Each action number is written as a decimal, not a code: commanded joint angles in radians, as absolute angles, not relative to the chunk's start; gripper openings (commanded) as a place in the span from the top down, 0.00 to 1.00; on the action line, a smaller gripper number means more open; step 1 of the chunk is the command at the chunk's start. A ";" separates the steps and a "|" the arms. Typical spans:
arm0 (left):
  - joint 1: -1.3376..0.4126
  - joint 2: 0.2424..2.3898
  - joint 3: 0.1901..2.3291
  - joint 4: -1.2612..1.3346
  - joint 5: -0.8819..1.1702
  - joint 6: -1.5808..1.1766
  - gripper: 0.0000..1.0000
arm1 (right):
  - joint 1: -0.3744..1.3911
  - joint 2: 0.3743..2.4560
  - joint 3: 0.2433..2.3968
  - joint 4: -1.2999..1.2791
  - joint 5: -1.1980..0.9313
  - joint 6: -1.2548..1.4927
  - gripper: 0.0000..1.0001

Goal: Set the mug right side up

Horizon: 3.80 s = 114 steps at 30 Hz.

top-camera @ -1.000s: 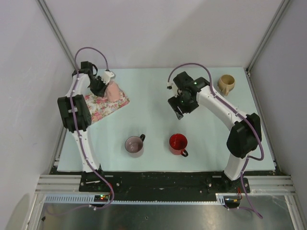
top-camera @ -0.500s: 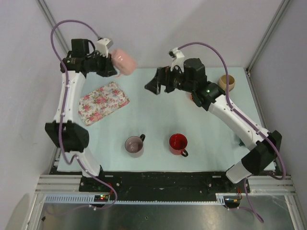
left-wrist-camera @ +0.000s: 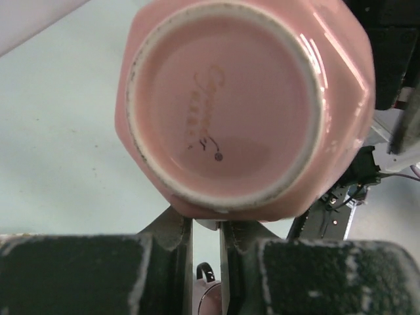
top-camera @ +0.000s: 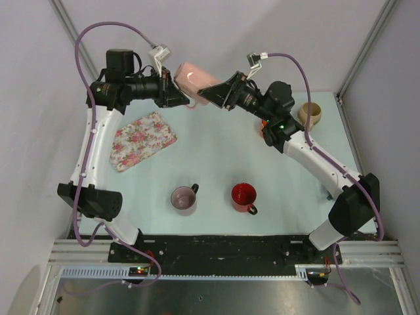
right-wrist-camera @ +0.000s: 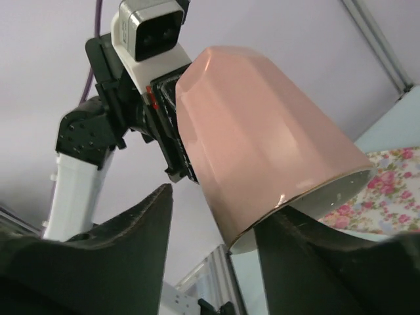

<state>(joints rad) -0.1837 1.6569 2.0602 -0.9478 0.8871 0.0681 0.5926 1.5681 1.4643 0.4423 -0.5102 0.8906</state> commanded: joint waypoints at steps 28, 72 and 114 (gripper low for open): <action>-0.038 1.474 1.730 -0.943 0.297 0.340 0.00 | 0.448 1.522 1.984 -0.934 -0.052 -0.122 1.00; 0.357 1.457 1.737 -0.974 0.321 0.360 0.00 | 1.349 2.174 2.012 -0.788 0.154 -1.985 1.00; 0.377 1.452 1.725 -0.973 0.378 0.377 0.00 | 1.380 2.246 2.041 -0.771 0.012 -1.905 0.92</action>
